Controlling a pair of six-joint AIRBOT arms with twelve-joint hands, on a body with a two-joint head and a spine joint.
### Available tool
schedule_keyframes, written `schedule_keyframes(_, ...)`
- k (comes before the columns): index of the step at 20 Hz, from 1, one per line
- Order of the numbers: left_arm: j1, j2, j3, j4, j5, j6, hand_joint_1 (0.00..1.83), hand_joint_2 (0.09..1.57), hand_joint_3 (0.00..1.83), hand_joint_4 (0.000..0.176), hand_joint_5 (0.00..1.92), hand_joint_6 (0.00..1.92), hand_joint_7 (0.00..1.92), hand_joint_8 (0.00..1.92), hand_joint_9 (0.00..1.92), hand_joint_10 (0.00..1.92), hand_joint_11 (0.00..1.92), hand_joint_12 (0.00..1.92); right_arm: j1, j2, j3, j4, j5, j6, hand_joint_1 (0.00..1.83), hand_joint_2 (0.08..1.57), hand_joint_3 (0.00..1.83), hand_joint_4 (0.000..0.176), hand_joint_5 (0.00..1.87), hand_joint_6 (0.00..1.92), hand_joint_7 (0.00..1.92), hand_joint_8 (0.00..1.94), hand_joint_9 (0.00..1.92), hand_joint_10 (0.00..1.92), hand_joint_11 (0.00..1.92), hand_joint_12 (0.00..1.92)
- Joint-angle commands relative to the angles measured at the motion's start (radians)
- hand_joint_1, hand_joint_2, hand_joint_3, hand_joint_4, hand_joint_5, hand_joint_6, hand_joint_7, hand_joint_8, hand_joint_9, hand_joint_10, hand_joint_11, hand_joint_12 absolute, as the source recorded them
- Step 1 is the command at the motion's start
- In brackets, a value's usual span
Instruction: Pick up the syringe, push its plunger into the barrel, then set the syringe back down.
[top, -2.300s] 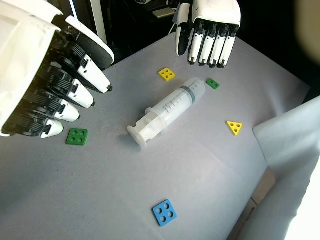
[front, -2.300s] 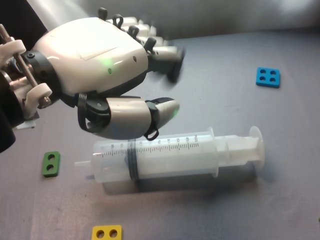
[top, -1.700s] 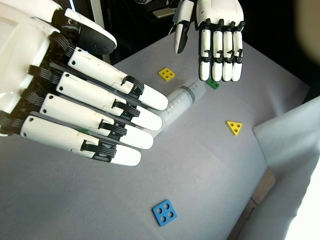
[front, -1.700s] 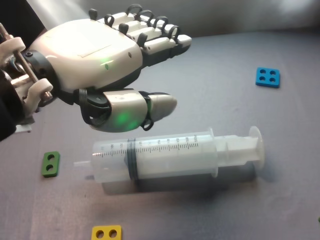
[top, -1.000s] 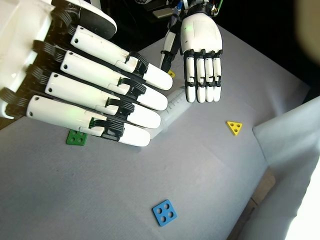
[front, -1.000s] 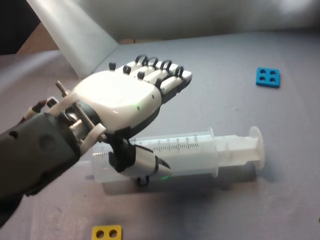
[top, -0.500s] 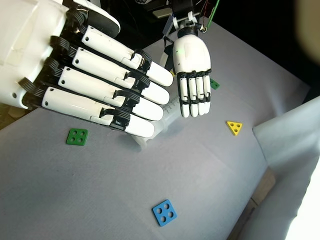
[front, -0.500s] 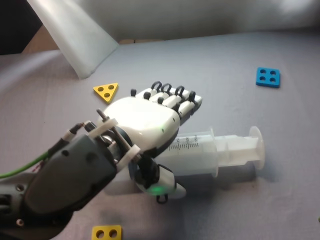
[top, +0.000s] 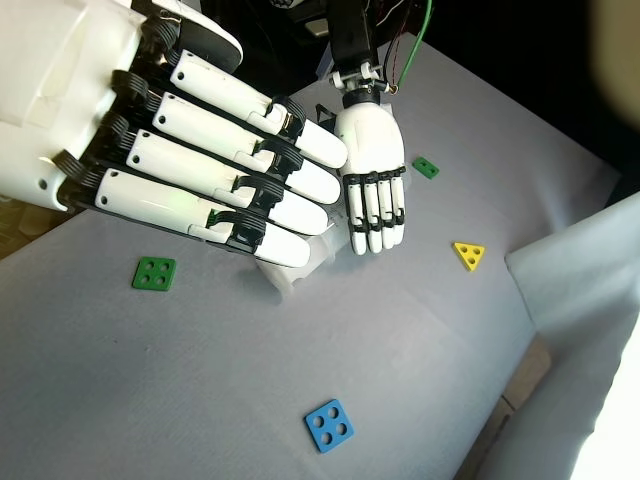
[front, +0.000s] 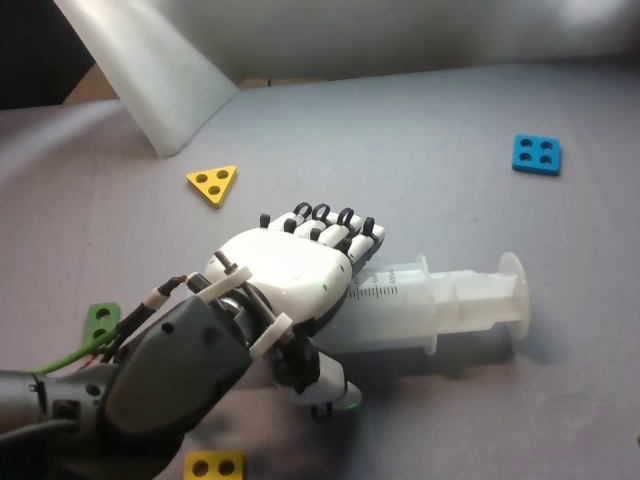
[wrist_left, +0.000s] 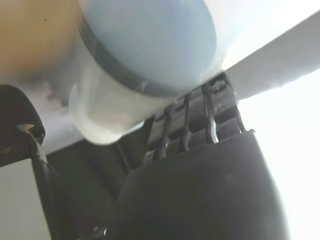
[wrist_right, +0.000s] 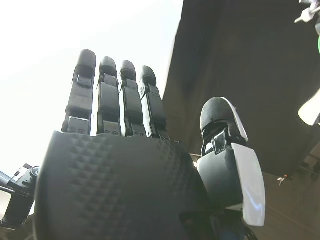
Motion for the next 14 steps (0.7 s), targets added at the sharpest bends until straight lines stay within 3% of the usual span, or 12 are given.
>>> schedule_keyframes(1, -0.002, -0.014, 0.009, 0.056, -0.055, -0.001, 0.91, 0.89, 0.0, 0.0, 0.0, 0.0, 0.0, 0.0, 0.02, 0.0, 0.0, 0.6, 0.009, 0.002, 0.0, 0.026, 0.068, 0.003, 0.0, 1.35, 0.0, 0.0, 0.2, 0.0, 0.16, 0.0, 0.13, 0.0, 0.0, 0.42)
schedule_keyframes(6, 0.004, -0.054, 0.048, 0.057, -0.055, -0.01, 0.9, 0.88, 0.0, 0.0, 0.0, 0.0, 0.0, 0.0, 0.04, 0.01, 0.0, 0.64, 0.009, 0.002, 0.0, 0.06, 0.029, 0.004, 0.0, 1.34, 0.0, 0.0, 0.19, 0.0, 0.15, 0.0, 0.11, 0.0, 0.0, 0.34)
schedule_keyframes(10, 0.005, -0.059, 0.053, 0.056, -0.056, -0.009, 0.89, 0.87, 0.0, 0.0, 0.02, 0.01, 0.02, 0.01, 0.07, 0.01, 0.0, 0.66, 0.008, 0.002, 0.0, 0.06, 0.029, 0.004, 0.0, 1.35, 0.0, 0.0, 0.21, 0.01, 0.17, 0.0, 0.14, 0.01, 0.0, 0.43)
schedule_keyframes(13, 0.007, -0.059, 0.052, 0.052, -0.058, -0.009, 0.91, 1.0, 0.01, 0.0, 0.15, 0.01, 0.18, 0.01, 0.18, 0.02, 0.0, 0.76, 0.008, 0.002, 0.0, 0.06, 0.028, 0.004, 0.0, 1.34, 0.0, 0.0, 0.21, 0.01, 0.18, 0.01, 0.15, 0.01, 0.0, 0.44)
schedule_keyframes(14, 0.007, -0.059, 0.052, 0.051, -0.058, -0.009, 1.0, 1.06, 0.01, 0.0, 0.29, 0.02, 0.32, 0.02, 0.32, 0.04, 0.0, 0.93, 0.008, 0.003, 0.0, 0.06, 0.028, 0.003, 0.0, 1.34, 0.0, 0.0, 0.21, 0.0, 0.17, 0.0, 0.14, 0.01, 0.0, 0.44)
